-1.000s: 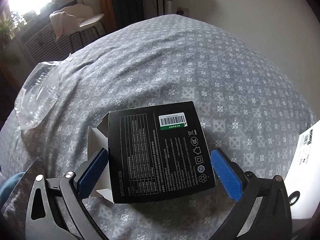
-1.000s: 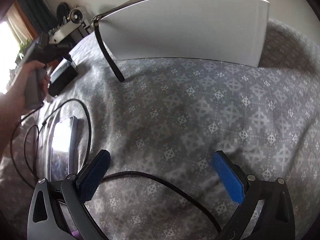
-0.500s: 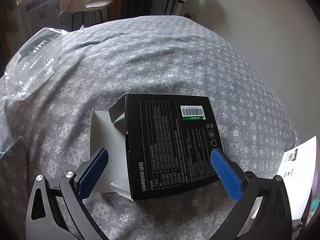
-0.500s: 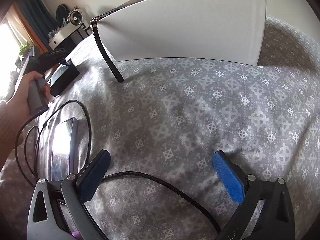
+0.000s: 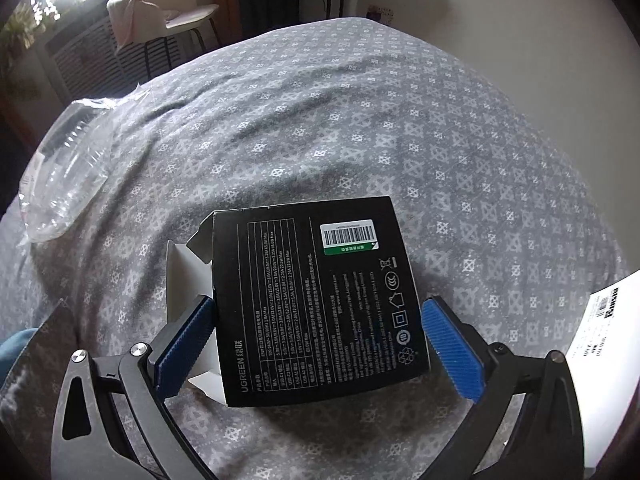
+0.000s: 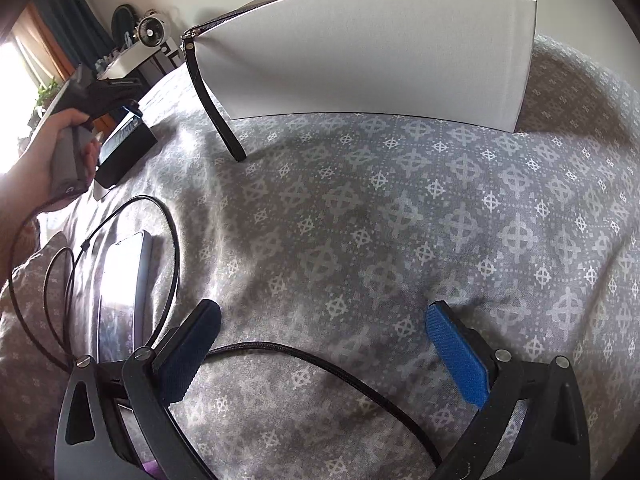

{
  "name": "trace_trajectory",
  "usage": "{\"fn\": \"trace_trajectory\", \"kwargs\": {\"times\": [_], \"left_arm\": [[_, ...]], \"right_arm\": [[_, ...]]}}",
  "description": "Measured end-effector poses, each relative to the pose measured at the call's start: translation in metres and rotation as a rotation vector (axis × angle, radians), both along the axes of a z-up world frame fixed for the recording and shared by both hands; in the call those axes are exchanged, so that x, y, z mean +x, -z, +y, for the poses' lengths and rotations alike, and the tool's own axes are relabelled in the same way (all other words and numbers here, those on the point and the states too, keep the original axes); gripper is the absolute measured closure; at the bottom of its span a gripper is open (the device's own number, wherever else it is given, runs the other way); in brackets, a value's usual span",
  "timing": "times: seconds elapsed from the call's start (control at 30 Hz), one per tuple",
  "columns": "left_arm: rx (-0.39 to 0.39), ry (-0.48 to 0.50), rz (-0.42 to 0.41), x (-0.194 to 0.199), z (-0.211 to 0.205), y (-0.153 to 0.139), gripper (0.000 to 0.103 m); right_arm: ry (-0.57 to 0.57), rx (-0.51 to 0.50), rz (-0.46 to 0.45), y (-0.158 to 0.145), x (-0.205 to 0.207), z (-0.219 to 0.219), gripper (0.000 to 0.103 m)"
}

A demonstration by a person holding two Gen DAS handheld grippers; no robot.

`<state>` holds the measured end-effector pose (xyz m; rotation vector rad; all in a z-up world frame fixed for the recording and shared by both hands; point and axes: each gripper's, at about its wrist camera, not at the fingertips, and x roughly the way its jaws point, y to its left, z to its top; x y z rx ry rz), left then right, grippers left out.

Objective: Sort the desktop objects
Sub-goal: 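Reach the left gripper to the black box and grasp it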

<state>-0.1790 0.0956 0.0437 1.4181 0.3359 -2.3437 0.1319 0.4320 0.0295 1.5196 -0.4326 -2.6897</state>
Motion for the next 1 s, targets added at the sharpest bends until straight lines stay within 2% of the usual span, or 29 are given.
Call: {"fn": "trace_trajectory", "kwargs": {"times": [0.1,0.43,0.6,0.73,1.0], "left_arm": [[-0.023,-0.015,0.016,0.001,0.001,0.000,0.000],[0.003,0.012,0.060,0.023,-0.020,0.002,0.000],[0.044,0.073,0.075,0.039,-0.037,0.004,0.000],[0.094,0.169,0.105,0.042,-0.049,0.008,0.000],[0.044,0.272,0.116,0.039,-0.051,0.003,0.004]], "right_arm": [[0.000,-0.001,0.000,0.000,0.000,0.000,0.000],[-0.001,-0.003,-0.002,0.001,0.000,0.000,0.000],[-0.001,0.001,-0.003,0.001,0.000,0.000,0.000],[-0.001,0.008,-0.006,0.002,0.000,-0.001,0.000],[-0.003,0.021,-0.011,0.002,0.000,-0.002,0.000]]}}
